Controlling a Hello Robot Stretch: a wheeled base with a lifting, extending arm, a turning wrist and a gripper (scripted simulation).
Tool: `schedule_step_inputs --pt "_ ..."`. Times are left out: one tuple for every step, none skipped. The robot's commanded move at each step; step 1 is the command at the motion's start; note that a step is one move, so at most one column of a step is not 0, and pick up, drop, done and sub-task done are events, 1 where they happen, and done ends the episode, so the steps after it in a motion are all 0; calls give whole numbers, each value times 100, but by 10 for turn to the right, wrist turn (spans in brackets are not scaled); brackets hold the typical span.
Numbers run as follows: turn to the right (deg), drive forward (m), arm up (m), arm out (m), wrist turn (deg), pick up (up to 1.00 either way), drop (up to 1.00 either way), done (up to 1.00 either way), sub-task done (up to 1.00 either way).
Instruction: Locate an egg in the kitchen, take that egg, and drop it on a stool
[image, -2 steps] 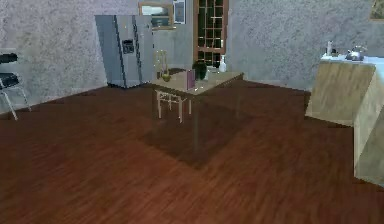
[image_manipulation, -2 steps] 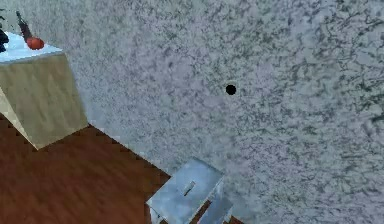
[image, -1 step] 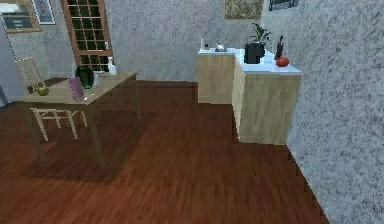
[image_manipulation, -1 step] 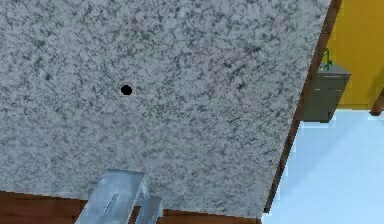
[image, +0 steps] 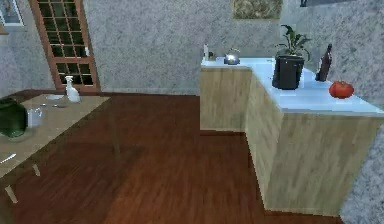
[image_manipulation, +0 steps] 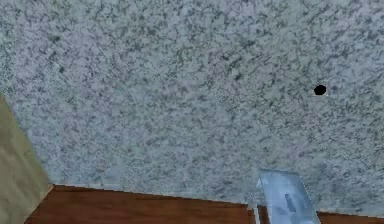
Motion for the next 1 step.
schedule_step_inputs --pt "0 100 0 0 0 0 0 0 0"
